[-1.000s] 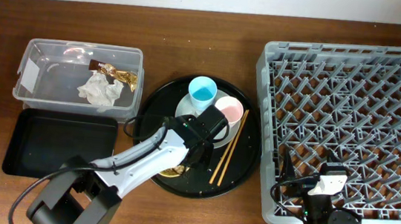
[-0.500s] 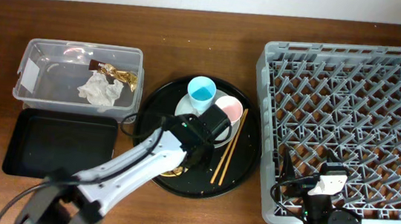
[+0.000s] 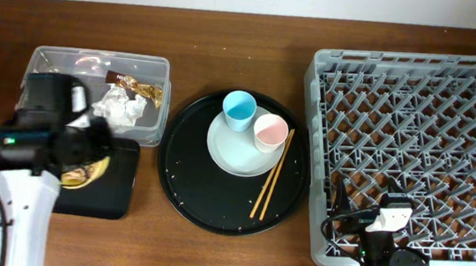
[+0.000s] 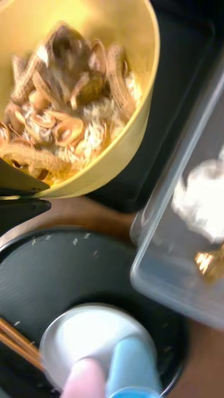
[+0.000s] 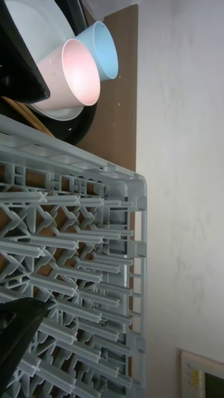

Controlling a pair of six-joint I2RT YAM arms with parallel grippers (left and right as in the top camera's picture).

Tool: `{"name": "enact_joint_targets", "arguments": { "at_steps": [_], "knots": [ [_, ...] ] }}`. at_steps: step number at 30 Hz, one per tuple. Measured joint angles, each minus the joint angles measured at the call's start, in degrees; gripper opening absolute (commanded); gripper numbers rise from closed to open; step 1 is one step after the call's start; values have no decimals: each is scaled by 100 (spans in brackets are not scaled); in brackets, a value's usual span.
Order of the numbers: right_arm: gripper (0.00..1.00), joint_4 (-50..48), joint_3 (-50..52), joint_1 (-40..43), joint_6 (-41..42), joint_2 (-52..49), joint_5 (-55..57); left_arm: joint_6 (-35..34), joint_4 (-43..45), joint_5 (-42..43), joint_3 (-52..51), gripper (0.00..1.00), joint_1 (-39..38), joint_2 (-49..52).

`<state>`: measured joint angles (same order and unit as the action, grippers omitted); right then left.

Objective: Sort waste into correct bins and load items into the dishwasher rack
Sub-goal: 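Lift the yellow bowl and tip the scraps onto the black tray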

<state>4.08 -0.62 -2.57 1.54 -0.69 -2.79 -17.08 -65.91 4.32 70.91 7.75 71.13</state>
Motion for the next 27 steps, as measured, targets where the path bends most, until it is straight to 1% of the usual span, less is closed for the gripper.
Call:
{"name": "enact_joint_targets", "arguments": {
  "at_steps": [2,4,5,6,10,13,18,21,24,27],
  "knots": [
    [98,0,0,0,-2,0,-2,317,151,363,-157,0,660,-4],
    [98,0,0,0,-2,0,-2,662,542,984,-485,0,1408,-15],
    [99,0,0,0,-2,0,0,748,656,1207,-621,0,1657,-11],
    [98,0,0,0,-4,0,0,859,942,1613,-881,0,2020,-11],
    [98,0,0,0,-4,0,0,1001,1939,2739,-1738,0,2850,-9],
    [98,0,0,0,-2,0,0,1023,2468,3403,-2149,0,3163,72],
    [98,0,0,0,-4,0,0,1067,2883,4234,-2282,0,3368,654],
    [98,0,0,0,-2,0,0,1224,3036,4872,-2288,0,3394,1102],
    [98,0,0,0,0,0,0,1364,3064,5637,-2293,0,3617,1187],
    [98,0,0,0,0,0,0,1421,3067,6039,-2293,0,3934,1187]
  ]
}}
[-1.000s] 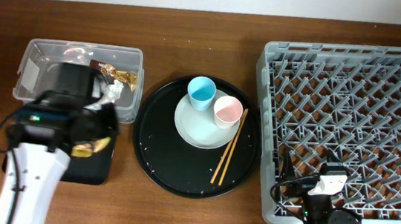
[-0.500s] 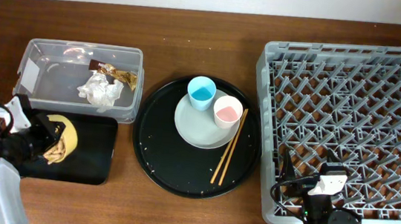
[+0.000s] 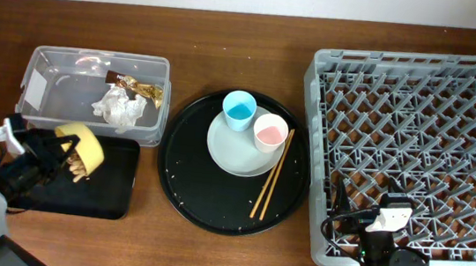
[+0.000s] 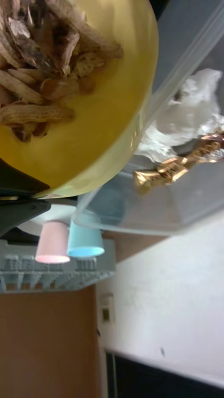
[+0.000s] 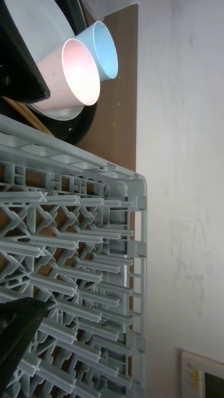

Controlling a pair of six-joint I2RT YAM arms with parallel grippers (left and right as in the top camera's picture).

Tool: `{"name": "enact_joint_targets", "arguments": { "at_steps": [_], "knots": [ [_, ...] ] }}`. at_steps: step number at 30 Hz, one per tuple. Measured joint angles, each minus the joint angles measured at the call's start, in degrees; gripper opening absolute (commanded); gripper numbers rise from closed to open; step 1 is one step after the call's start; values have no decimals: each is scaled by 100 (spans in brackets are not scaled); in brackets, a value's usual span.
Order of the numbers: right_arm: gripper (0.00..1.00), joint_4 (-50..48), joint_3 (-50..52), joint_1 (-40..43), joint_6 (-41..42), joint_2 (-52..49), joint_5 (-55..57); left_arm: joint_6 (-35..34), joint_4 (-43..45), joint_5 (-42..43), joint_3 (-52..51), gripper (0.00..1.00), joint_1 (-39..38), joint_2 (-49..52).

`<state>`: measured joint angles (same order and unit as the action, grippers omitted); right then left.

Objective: Sort waste into correct bins and load items into the dishwasher rack
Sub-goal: 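Lift the yellow bowl and tip the scraps onto the black tray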

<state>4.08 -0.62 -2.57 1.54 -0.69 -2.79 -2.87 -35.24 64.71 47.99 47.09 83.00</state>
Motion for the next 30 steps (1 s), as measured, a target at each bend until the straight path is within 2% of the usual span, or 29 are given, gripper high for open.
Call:
{"name": "enact_joint_targets", "arguments": {
  "at_steps": [10,15,27,30],
  "knots": [
    [98,0,0,0,-2,0,0,142,321,901,-9,0,382,4],
    [98,0,0,0,0,0,0,140,286,1005,-11,0,616,7],
    [99,0,0,0,0,0,0,140,267,1340,-11,0,625,7],
    [98,0,0,0,-2,0,0,168,374,1687,-42,0,625,7]
  ]
}}
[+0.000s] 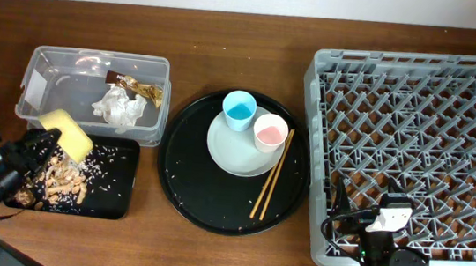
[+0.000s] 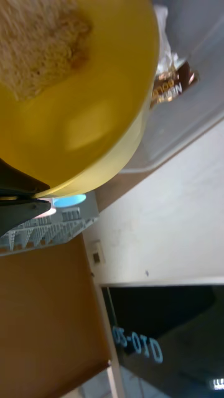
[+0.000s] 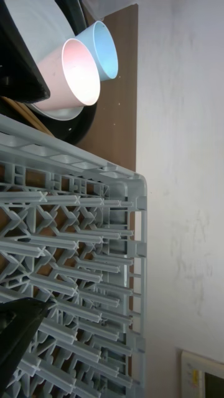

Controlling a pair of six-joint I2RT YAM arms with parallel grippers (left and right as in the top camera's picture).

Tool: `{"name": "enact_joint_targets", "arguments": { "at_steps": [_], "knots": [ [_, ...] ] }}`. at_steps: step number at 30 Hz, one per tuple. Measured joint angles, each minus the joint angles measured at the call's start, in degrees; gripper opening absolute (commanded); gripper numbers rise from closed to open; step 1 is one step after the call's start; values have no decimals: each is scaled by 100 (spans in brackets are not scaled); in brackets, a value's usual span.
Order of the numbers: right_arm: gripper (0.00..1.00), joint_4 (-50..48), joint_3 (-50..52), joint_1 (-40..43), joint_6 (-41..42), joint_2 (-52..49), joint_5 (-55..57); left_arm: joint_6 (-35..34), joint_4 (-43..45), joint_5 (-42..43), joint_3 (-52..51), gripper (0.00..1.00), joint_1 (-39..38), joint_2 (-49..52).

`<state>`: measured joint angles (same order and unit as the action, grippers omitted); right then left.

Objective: Sort waste into correct bins and load items into the dishwasher rack
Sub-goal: 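Lift the yellow bowl and tip the scraps onto the black tray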

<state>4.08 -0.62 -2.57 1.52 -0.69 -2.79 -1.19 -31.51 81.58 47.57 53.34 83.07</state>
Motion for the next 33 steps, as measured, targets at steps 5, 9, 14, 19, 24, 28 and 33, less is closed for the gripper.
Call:
{"name": "enact_joint_targets", "arguments": {
  "at_steps": [5,9,14,19,24,28,33],
  "knots": [
    [98,0,0,0,4,0,0,42,-39,461,-2,0,0,4],
    [98,0,0,0,0,0,0,144,-229,562,-22,0,0,9],
    [98,0,0,0,0,0,0,190,-289,667,-33,1,0,9],
    [98,0,0,0,4,0,0,249,-409,675,-35,1,0,9],
    [98,0,0,0,0,0,0,247,-249,684,-55,2,0,9],
    [98,0,0,0,2,0,0,223,-337,695,-55,2,0,9],
    [98,0,0,0,0,0,0,160,-205,664,-66,2,-2,9]
  ]
}}
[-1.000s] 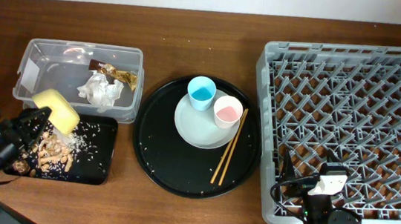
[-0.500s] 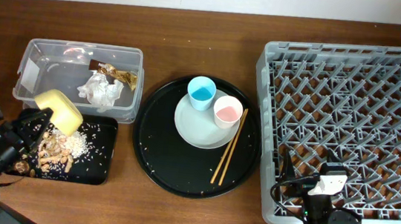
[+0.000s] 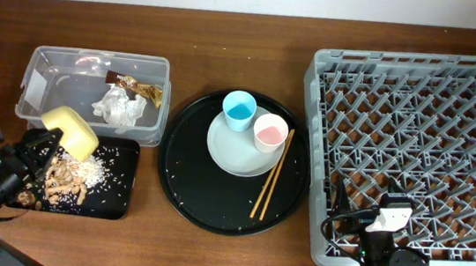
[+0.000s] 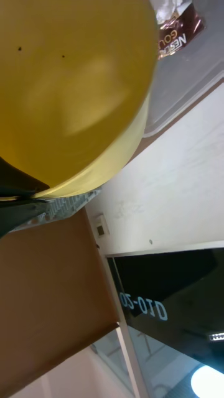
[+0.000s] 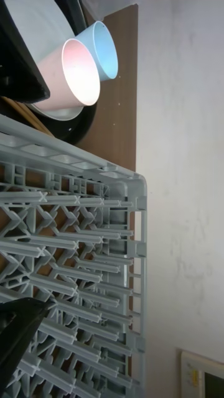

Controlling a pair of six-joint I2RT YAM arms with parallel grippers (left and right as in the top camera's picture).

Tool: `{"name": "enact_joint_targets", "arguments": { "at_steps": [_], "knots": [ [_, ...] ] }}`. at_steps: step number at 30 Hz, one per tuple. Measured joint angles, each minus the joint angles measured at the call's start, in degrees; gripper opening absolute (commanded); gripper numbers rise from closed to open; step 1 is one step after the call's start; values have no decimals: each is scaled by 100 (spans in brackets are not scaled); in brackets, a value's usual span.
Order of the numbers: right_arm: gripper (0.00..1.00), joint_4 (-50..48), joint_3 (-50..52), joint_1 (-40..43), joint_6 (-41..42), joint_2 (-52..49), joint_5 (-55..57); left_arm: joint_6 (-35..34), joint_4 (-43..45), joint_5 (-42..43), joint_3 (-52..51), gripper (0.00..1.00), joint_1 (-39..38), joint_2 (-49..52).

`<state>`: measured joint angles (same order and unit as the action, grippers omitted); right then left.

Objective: Sort waste into correct bins and load items into the dishwasher rack
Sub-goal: 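Lift the yellow bowl and tip the scraps onto the black tray, then place the empty yellow bowl back on the round tray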

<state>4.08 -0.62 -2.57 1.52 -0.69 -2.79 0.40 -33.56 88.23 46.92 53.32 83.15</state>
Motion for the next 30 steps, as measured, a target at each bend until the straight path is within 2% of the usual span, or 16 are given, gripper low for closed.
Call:
{"name": "enact_joint_targets", "arguments": {
  "at_steps": [4,7,10,14,19,24,26,27,30],
  "knots": [
    [98,0,0,0,0,0,0,0,20,-33,0,1,-4,0],
    [98,0,0,0,-2,0,0,-308,20,-544,13,1,-72,0],
    [98,0,0,0,0,0,0,-654,15,-1099,201,1,-522,0],
    [98,2,0,0,2,0,0,-1327,24,-2533,754,1,-1928,-280],
    [98,0,0,0,0,0,-2,-1915,-256,-5038,916,1,-4658,-826],
    [98,0,0,0,2,0,0,-2518,-664,-7197,918,1,-6640,-844],
    [98,0,0,0,2,0,0,-2793,-675,-7792,918,1,-7167,-844],
    [98,0,0,0,0,0,0,-2909,-680,-8002,918,1,-7720,-837],
    [98,0,0,0,2,0,0,-3130,-699,-8408,935,1,-8432,-538]
  ]
}}
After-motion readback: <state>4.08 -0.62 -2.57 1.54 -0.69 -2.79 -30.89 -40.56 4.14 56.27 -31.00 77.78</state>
